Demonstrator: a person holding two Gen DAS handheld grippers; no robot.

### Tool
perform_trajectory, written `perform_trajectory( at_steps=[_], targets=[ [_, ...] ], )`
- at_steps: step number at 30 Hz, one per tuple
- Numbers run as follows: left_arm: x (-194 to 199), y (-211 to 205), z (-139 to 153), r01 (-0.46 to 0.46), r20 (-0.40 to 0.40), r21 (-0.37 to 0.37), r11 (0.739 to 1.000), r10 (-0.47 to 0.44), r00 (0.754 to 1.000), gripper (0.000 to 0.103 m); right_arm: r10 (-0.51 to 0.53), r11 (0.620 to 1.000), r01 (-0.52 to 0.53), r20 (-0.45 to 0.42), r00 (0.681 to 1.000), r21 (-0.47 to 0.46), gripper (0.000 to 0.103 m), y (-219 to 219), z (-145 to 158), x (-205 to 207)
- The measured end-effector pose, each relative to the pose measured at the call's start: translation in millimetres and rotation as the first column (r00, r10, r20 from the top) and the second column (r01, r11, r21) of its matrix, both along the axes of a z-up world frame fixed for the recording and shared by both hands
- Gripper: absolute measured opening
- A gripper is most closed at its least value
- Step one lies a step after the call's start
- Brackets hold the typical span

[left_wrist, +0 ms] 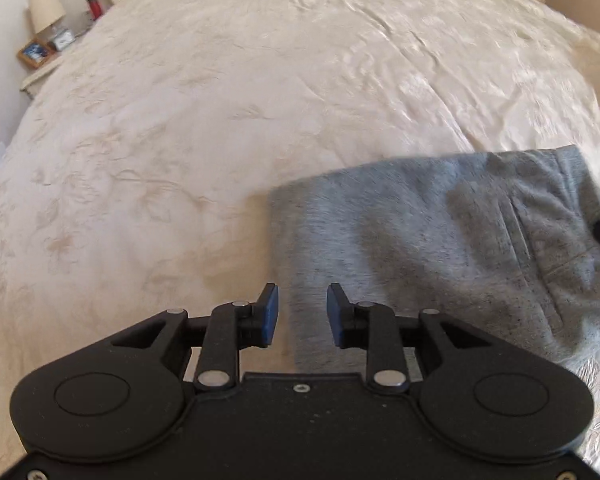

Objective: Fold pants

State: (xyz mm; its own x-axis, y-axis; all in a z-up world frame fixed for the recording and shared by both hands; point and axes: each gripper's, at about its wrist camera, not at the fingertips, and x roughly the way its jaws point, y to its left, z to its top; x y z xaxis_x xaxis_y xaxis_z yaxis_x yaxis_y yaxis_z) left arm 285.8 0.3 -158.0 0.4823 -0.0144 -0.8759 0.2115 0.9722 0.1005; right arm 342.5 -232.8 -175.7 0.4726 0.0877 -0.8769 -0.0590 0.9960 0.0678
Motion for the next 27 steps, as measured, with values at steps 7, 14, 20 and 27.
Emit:
perform_trajectory(
  at_steps=[7, 14, 20, 27],
  targets=[
    [4.3, -5.3, -2.1, -0.013, -0.04, 0.074, 0.997, 0.015, 0.999, 0.039, -0.206, 0.978, 0.207, -0.045, 0.978, 0.017, 0.021, -37.7, -15.2, 15.4],
    [40.8, -28.2, -1.1, 0.056, 0.019, 0.033, 0.998, -0.056, 0.998, 0.041, -0.093, 0.992, 0.087, 0.067, 0.993, 0.087, 0.024, -13.9, 7.7, 32.5],
    [76.1, -25.1, -52.4, 0.016, -0.097, 0.074, 0.997, -0.009, 0.995, 0.043, -0.127, 0.991, 0.129, -0.052, 0.991, 0.039, 0.021, 0.5, -49.9, 76.4],
    [54.2, -14.0, -23.9, 0.07, -0.064, 0.074, 0.995, -0.066, 0.996, 0.044, -0.039, 0.999, 0.04, 0.021, 0.999, -0.029, 0.03, 5.5, -28.9, 65.3]
  ],
)
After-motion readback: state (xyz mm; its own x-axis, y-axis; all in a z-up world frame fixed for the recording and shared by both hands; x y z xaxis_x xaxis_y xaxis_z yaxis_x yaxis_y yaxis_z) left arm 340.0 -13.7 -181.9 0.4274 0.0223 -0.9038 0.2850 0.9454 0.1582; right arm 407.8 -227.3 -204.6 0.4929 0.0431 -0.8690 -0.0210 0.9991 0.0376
